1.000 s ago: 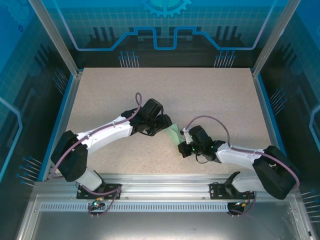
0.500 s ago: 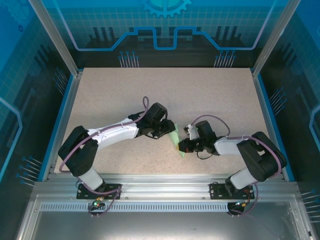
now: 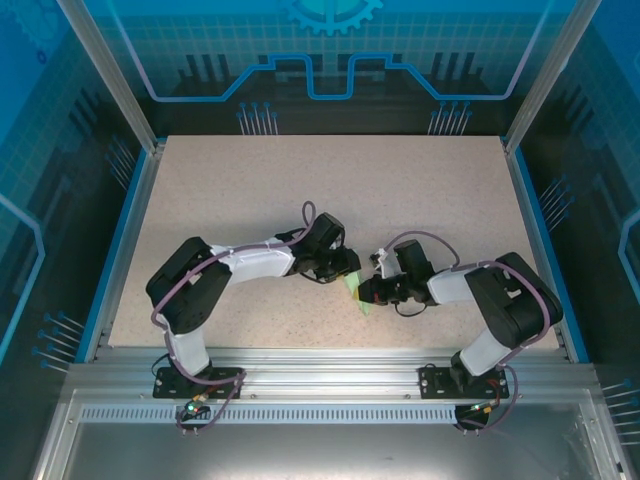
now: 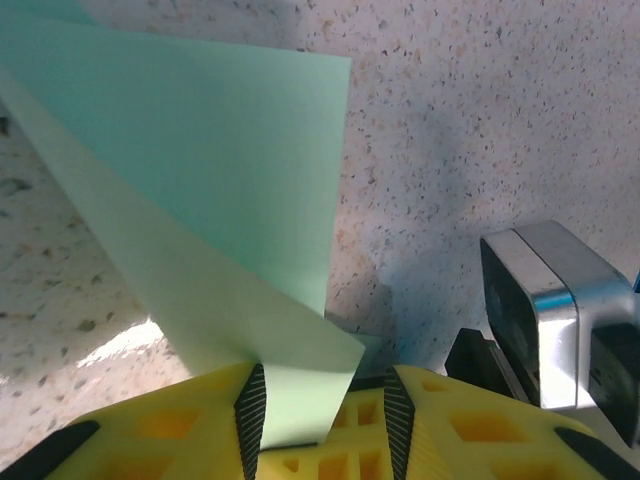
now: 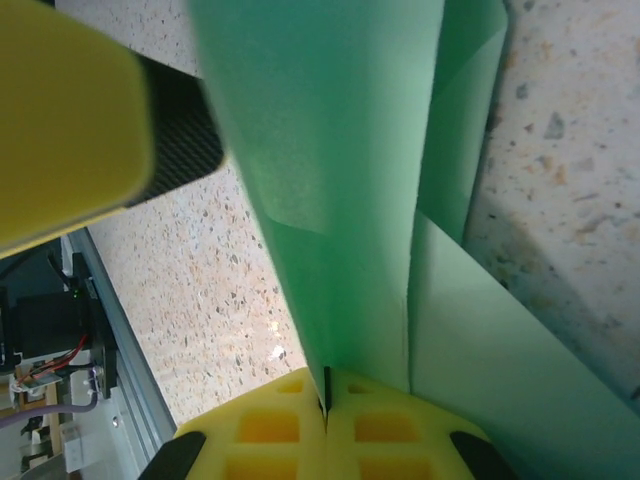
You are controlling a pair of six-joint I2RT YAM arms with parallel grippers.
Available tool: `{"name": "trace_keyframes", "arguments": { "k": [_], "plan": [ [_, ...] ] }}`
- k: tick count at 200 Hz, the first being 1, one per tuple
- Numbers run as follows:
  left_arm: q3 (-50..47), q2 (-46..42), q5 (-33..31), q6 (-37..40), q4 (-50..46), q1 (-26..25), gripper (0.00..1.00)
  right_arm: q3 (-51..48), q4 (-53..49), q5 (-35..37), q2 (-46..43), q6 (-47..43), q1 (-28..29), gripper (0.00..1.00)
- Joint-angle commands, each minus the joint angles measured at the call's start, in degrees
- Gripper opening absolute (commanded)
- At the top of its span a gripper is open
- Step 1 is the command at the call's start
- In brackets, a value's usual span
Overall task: Fold a paper plane with a square sheet of paper (pick it up from the middle)
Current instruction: Fold the wing for the fifth time at the center of the table.
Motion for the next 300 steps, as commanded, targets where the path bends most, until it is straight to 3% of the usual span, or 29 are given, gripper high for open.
{"name": "trace_keyframes", "arguments": {
  "k": [1, 51, 108, 184, 228, 300],
  "plan": [
    [0.8, 1.1, 2.2, 0.1, 4.5, -0.2, 0.41, 0.9, -0.6, -0.6, 1.6, 0.7, -1.1, 0.0],
    [0.7, 4.3, 2.2, 1.1, 7.0, -0.2, 0.41, 0.8, -3.0, 0.5, 0.6, 0.9, -1.3, 0.01],
    [0.9, 6.5, 1.9, 2.6, 7.8, -0.2, 0.4, 1.4, -12.0, 6.9, -6.2, -1.3, 0.8, 0.23],
    [1.1, 6.9, 1.7, 2.9, 7.6, -0.2, 0.4, 4.2, -24.1, 17.3, -13.9, -5.4, 5.0, 0.38],
    [1.6, 6.9, 1.9, 3.0, 7.6, -0.2, 0.4, 5.4, -28.4, 23.0, -17.4, -9.8, 7.3, 0.53],
    [2.0, 6.7, 2.5, 2.7, 8.0, -0.2, 0.4, 8.8, -29.4, 26.3, -12.3, -12.1, 11.0, 0.54]
  ]
}}
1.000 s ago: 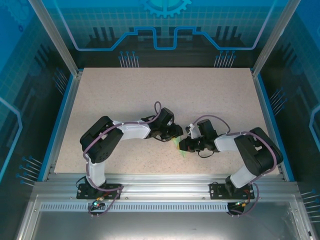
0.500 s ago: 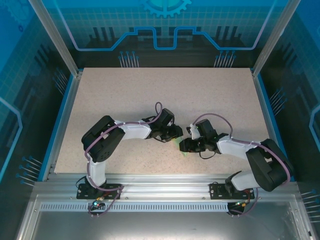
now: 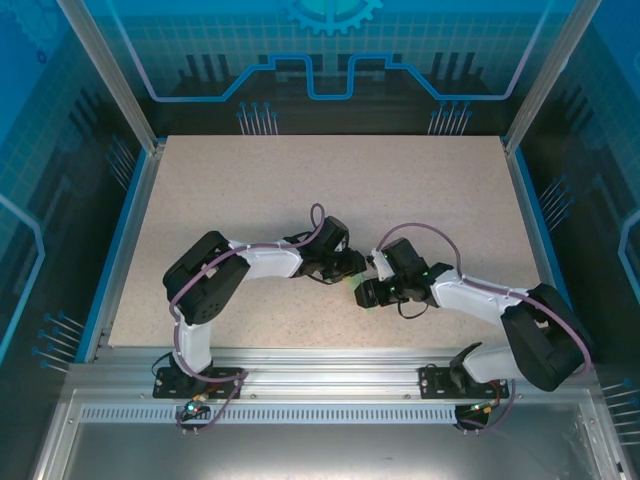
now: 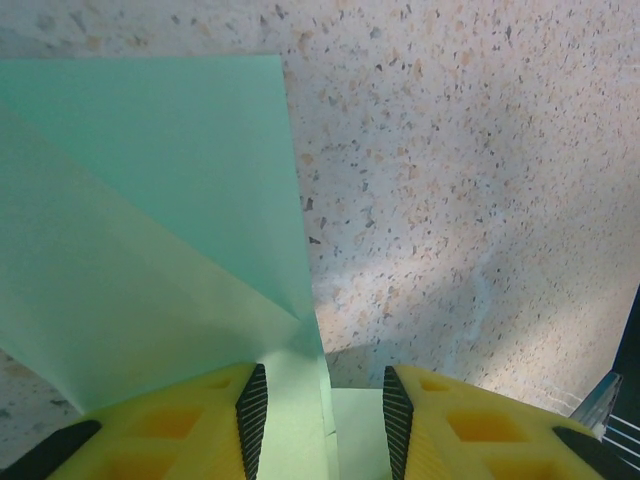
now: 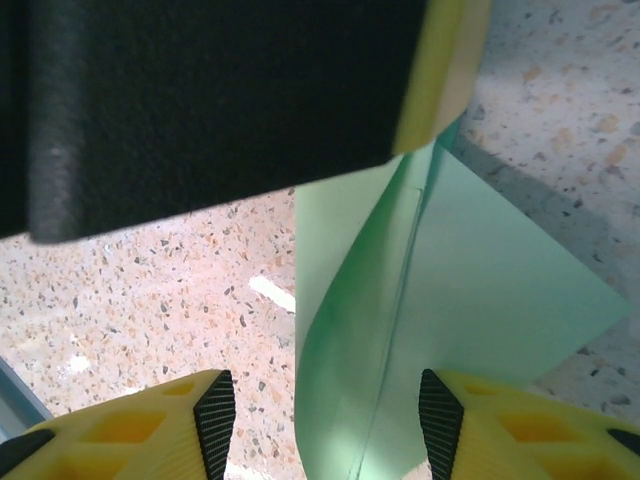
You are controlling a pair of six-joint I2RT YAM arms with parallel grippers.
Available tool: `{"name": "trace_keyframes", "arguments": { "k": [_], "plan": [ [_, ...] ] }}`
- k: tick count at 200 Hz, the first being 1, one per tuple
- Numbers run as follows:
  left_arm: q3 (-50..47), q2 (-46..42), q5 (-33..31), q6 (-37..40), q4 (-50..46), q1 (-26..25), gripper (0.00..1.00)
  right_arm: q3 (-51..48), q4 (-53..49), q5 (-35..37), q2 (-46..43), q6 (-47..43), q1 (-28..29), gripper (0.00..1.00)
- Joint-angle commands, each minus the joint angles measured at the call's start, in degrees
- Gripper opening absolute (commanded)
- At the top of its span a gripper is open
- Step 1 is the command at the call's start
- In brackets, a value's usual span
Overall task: Fold a paper plane with a square sheet of paper (pick it up from the middle)
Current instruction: Fold the wing for the fifth time at the center of the table.
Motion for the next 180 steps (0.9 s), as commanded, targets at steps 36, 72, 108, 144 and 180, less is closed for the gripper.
{"name": "trace_keyframes", "arguments": {
  "k": [36, 72, 108, 144, 180],
  "plan": [
    [1.8, 0.9, 1.4, 1.0, 0.7, -0.2, 0.4, 1.8, -2.5, 4.3, 2.7, -1.9, 1.6, 0.51],
    [1.8, 0.9, 1.4, 1.0, 0.7, -0.2, 0.4, 2.1, -2.0, 3.7, 4.7, -1.9, 1.6, 0.46],
    [1.8, 0.8, 1.4, 1.1, 0.6, -0.2, 0.4, 2.1, -1.7, 3.7, 4.8, -1.6, 1.6, 0.41],
    [2.0, 0.7, 1.4, 1.3, 0.4, -0.2, 0.4, 2.1, -1.6, 3.6, 5.2, -1.4, 1.5, 0.33],
    [1.9, -0.1, 1.5, 1.3, 0.4, 0.0, 0.4, 1.1, 0.0, 1.0, 5.3, -0.5, 0.4, 0.2]
  ]
}}
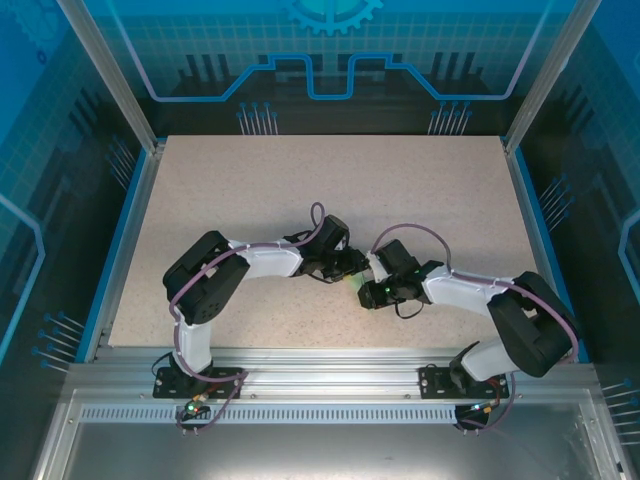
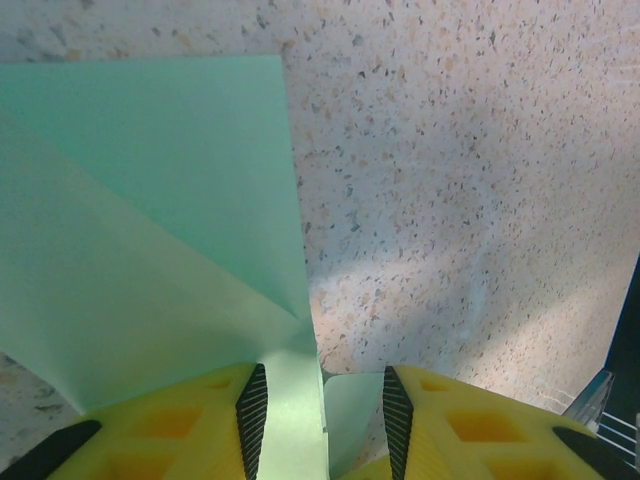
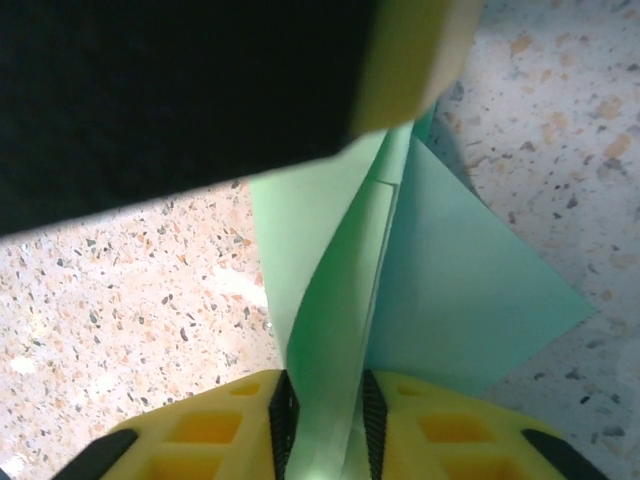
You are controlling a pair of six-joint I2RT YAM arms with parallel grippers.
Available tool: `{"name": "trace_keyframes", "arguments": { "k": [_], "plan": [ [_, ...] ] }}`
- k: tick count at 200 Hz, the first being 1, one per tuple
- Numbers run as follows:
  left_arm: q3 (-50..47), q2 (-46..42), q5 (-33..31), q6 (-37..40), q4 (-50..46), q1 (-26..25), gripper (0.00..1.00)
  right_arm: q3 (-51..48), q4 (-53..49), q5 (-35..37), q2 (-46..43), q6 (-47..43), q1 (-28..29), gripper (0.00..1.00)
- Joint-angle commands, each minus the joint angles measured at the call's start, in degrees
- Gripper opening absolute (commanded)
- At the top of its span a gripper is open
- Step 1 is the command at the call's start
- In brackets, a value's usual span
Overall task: Fold a paper plane with a square sheet of paper (pick it up from the middle)
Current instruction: Fold the wing for the fifth time at the center of the table.
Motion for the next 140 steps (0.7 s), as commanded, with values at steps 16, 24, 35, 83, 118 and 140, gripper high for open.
{"name": "trace_keyframes", "arguments": {
  "k": [16, 24, 35, 83, 118, 140],
  "plan": [
    [1.5, -0.9, 1.0, 1.8, 0.3, 0.0, 0.41, -0.8, 1.3, -3.8, 0.9, 1.0, -1.8, 0.16],
    [1.4, -1.2, 1.0, 1.9, 0.2, 0.0, 0.41, -1.1, 1.9, -4.7, 0.9, 1.2, -2.3, 0.14],
    [1.4, -1.6, 1.2, 2.2, 0.2, 0.1, 0.41, -1.5, 2.4, -6.0, 1.2, 1.5, -3.1, 0.11],
    [0.8, -3.5, 1.6, 2.5, 1.1, 0.1, 0.44, -2.7, 4.3, -10.1, 2.9, 2.4, -5.9, 0.08],
    [-1.1, -7.1, 1.6, 3.1, 2.8, 0.0, 0.5, -3.4, 6.0, -13.4, 4.1, 3.6, -8.3, 0.06],
    [-3.2, -8.6, 1.9, 2.9, 4.7, -0.1, 0.51, -3.6, 6.9, -15.1, 4.6, 3.9, -9.5, 0.07]
  ]
}}
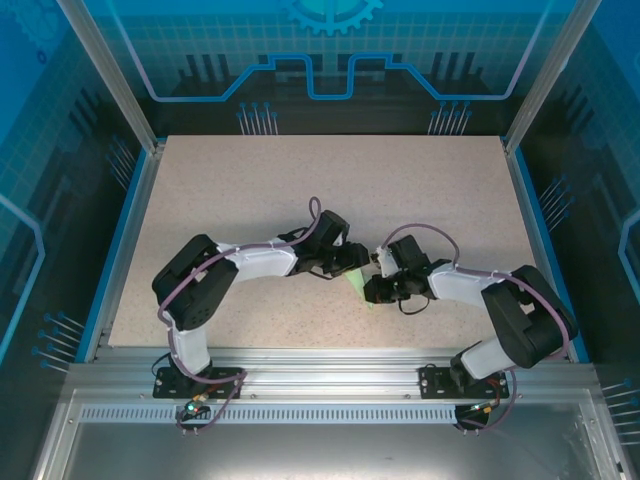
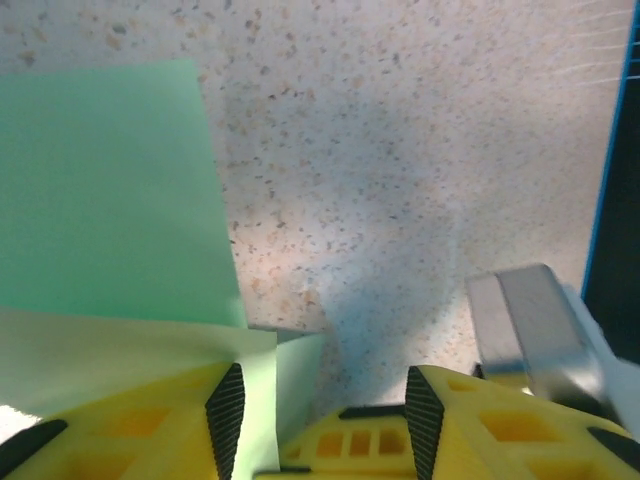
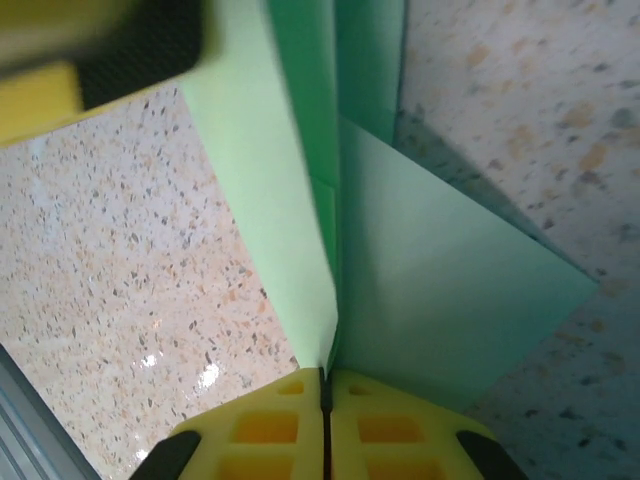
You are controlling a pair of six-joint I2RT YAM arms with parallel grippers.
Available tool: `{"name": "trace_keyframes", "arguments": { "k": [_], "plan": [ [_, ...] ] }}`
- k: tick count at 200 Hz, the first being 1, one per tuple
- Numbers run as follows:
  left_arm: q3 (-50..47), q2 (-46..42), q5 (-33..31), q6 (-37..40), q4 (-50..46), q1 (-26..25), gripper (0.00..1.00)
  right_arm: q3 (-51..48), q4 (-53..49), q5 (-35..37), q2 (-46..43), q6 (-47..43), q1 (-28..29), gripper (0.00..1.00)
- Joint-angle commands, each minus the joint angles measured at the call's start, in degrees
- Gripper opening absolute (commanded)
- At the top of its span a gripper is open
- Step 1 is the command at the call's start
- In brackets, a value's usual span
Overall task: Fold a paper plane with a square sheet of paper (pick it up from the middle)
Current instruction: Fold the wing for the fifth time at the center of the table.
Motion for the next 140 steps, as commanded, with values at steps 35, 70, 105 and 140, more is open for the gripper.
{"name": "trace_keyframes", "arguments": {
  "k": [35, 70, 105, 140],
  "plan": [
    [-4.4, -2.7, 3.9, 0.9, 8.4, -1.0, 0.51, -1.9, 2.0, -5.0, 2.5, 1.6, -3.2, 0.07],
    [-3.4, 1.2, 4.8, 0.9, 10.5, -1.5, 0.5, -2.2, 3.0, -6.4, 3.4, 2.4, -4.4, 0.07],
    [-3.7, 4.2, 4.7, 1.6, 13.3, -1.6, 0.5, -2.8, 3.9, -7.2, 3.7, 3.3, -5.0, 0.07],
    [-3.2, 6.4, 2.8, 3.3, 13.8, -1.4, 0.5, -3.4, 4.6, -7.1, 3.5, 4.4, -5.3, 0.07]
  ]
}}
